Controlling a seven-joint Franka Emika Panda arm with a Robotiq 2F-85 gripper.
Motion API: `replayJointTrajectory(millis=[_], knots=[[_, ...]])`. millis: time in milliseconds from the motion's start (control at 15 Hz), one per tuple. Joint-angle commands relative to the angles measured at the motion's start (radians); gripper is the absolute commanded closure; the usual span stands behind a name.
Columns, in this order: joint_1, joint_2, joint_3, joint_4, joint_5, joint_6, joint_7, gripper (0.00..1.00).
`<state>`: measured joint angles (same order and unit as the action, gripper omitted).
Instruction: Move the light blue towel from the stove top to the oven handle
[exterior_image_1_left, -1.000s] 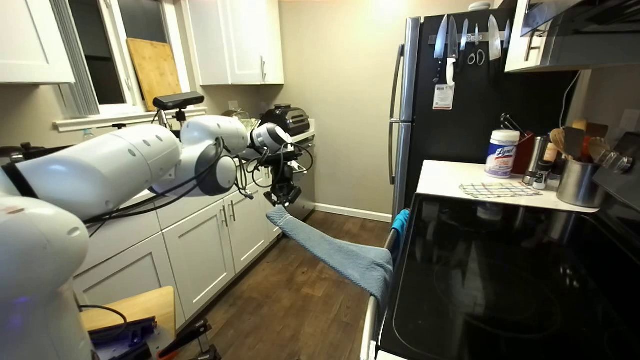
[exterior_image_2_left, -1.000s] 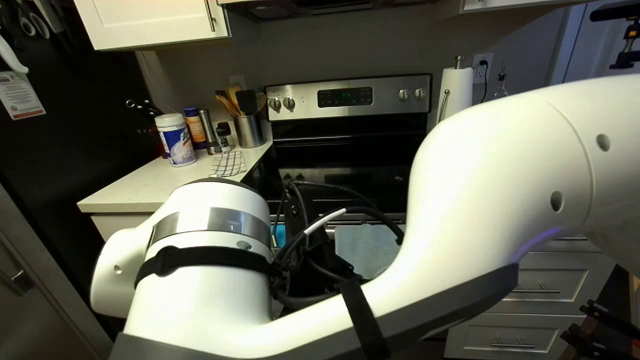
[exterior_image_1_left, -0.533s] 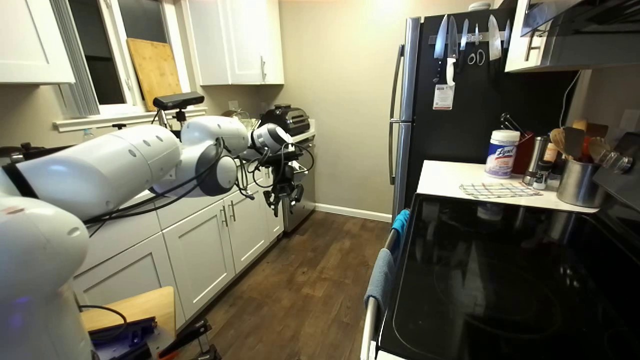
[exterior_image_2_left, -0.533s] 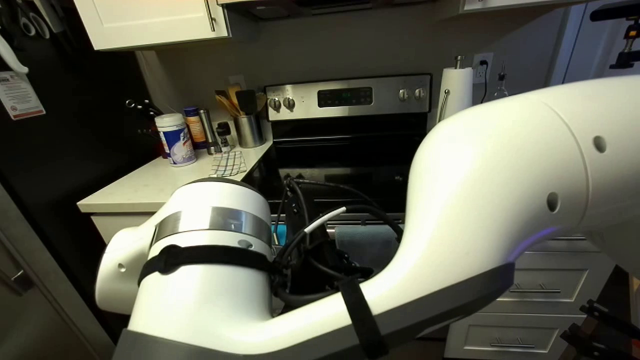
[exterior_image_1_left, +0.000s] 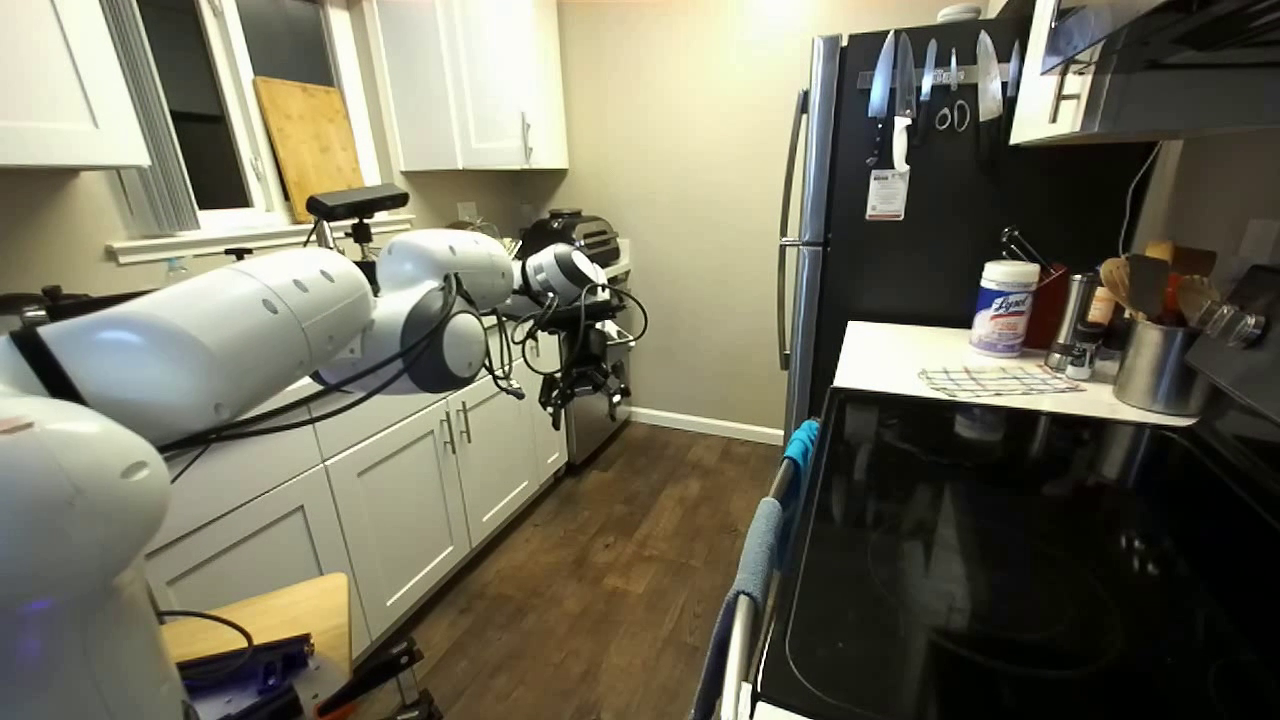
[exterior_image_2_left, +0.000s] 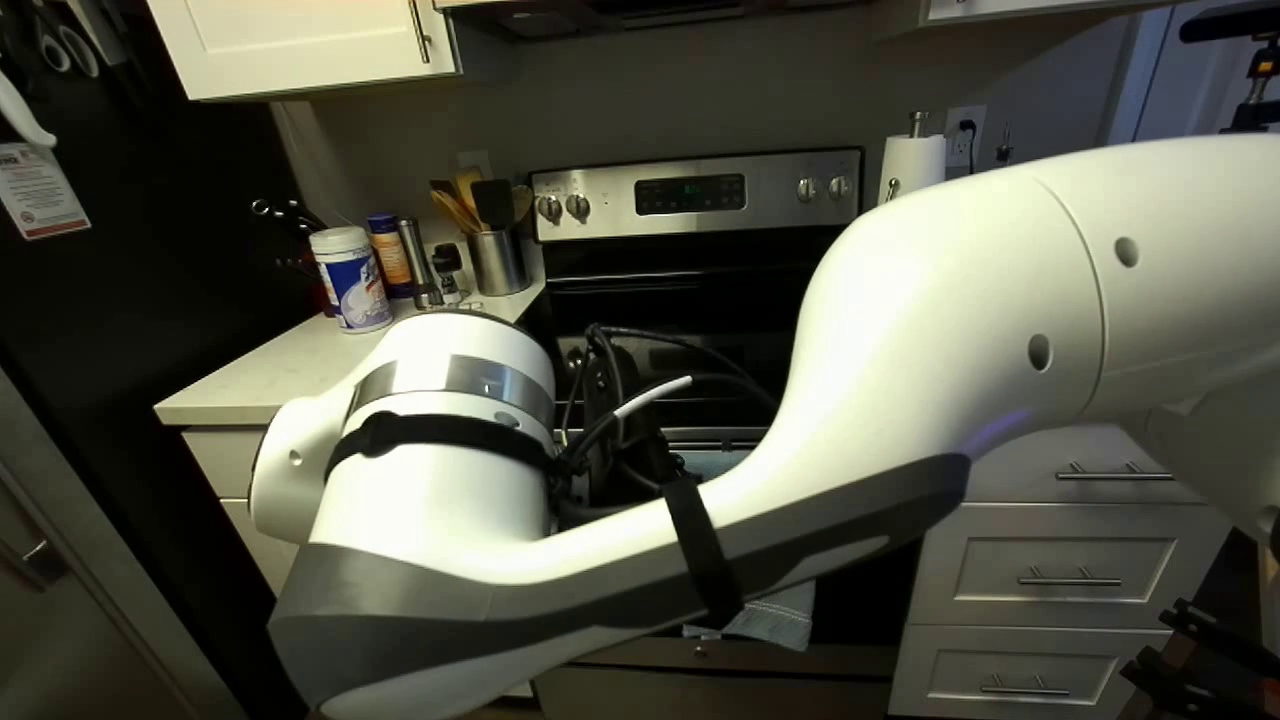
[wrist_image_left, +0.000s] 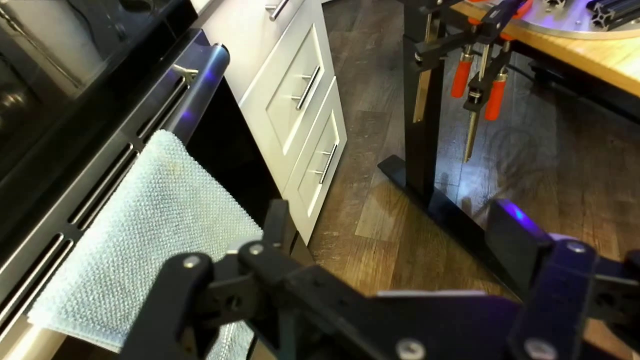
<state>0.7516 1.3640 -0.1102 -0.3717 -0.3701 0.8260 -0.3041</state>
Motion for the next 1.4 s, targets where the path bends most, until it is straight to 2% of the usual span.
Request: replayJointTrajectory(millis=[0, 467, 667, 933, 1333], knots=[[-0.060, -0.046, 0.019, -0.014, 0.030, -0.010, -0.005, 0.00], [-0.259, -0.116, 0.089, -0.011, 0.165, -0.010, 0.061, 0.00], [-0.315, -0.135, 0.118, -0.010, 0.216, -0.003, 0.090, 0.00], [-0.346, -0.148, 0.142, -0.008, 0.256, 0.008, 0.123, 0.00], [-0.347, -0.160, 0.157, -0.009, 0.272, 0.014, 0.133, 0.00]])
